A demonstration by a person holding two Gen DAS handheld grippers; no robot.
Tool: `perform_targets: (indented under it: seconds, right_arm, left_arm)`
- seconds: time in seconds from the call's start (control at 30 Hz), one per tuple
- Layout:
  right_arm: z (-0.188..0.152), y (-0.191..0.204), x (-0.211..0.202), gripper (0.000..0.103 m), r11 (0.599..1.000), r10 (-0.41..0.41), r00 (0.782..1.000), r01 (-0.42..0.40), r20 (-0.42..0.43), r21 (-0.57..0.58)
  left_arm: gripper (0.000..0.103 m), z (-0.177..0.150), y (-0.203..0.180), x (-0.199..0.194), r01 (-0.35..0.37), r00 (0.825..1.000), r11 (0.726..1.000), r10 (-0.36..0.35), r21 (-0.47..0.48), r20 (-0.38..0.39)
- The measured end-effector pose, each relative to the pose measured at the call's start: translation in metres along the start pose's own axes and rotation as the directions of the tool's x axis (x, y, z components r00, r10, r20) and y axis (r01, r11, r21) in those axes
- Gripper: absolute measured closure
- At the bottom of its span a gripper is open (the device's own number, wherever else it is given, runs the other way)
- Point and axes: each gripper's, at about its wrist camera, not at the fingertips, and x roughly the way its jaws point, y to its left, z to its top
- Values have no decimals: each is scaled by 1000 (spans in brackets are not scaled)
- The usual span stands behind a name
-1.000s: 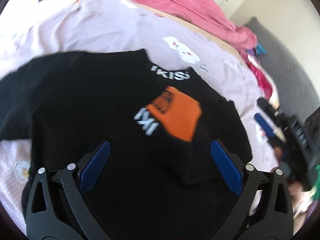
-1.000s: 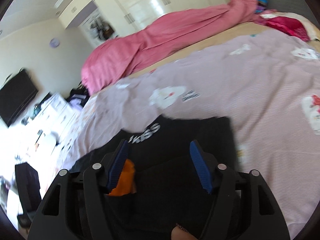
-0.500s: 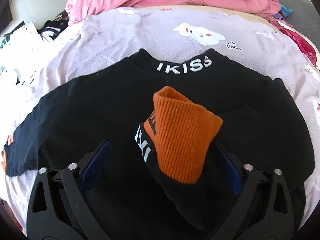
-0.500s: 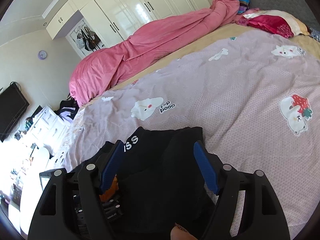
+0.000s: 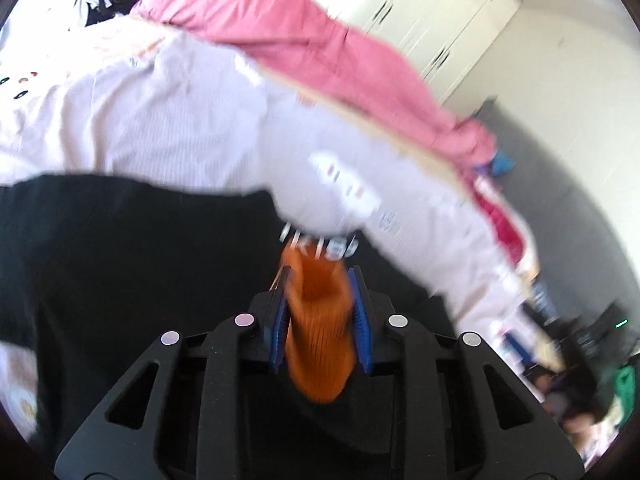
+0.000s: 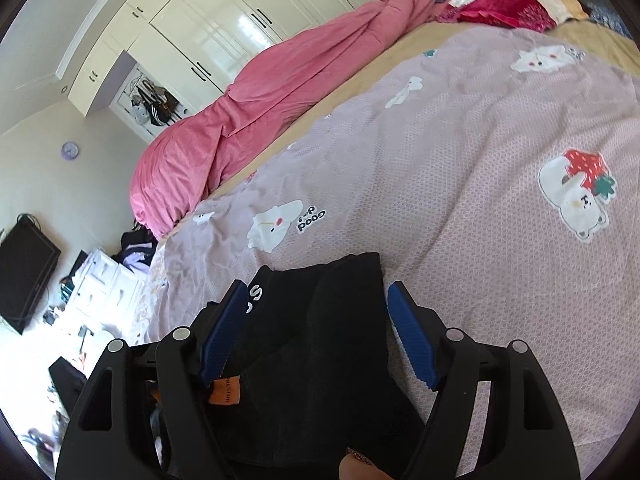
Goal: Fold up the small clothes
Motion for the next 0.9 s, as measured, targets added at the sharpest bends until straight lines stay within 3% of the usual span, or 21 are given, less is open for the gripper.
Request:
perform_targets:
  seconds: [0.1, 0.2, 0.23, 0.27, 0.33, 0.4, 0.47, 0.57, 0.8, 0.9]
  right_arm:
    - [-1, -2, 2, 32, 1000, 1, 1000, -1, -8, 10]
    - [-2, -2, 5, 32, 1000, 0, 1000, 0, -19, 13]
    - [-3, -1, 6, 32, 1000, 2, 1000, -1, -23, 14]
    - [-4, -1, 7, 32, 1000, 3, 1000, -3, -27, 14]
    - [-5, 0, 8, 32, 1000, 4, 999, -3, -33, 11]
    - [-6, 2, 10, 32, 1000, 6, 999, -6, -41, 7]
    - [-9, 4, 12, 32, 1000, 7, 999, -7, -49, 0]
    - [-12, 9, 13, 32, 1000, 12, 998, -13, -59, -15]
    - [-20, 21, 18, 32, 998, 20, 996, -25, -84, -57]
    - [-19, 22, 17, 32, 997, 22, 996, -28, -82, -67]
  left_arm:
    - [83, 9, 9, -18, 60, 997, 998, -59, -25, 56]
    - [83, 13, 20, -20, 71, 997, 996, -71, -47, 10]
    - [75, 10, 27, -20, 93, 995, 991, -95, -92, -23]
    - [58, 8, 33, -22, 101, 994, 989, -105, -111, -36]
    - [36, 2, 38, -25, 71, 995, 988, -79, -137, -56]
    - [31, -5, 39, -28, 47, 995, 989, -58, -138, -81]
    - [17, -15, 37, -30, -37, 994, 994, 27, -103, -103]
    - [14, -27, 41, -33, -100, 987, 991, 88, -85, -135]
    - [14, -45, 59, -14, -34, 972, 972, -23, -233, -236]
    - [21, -47, 62, -5, -55, 972, 961, -11, -270, -236]
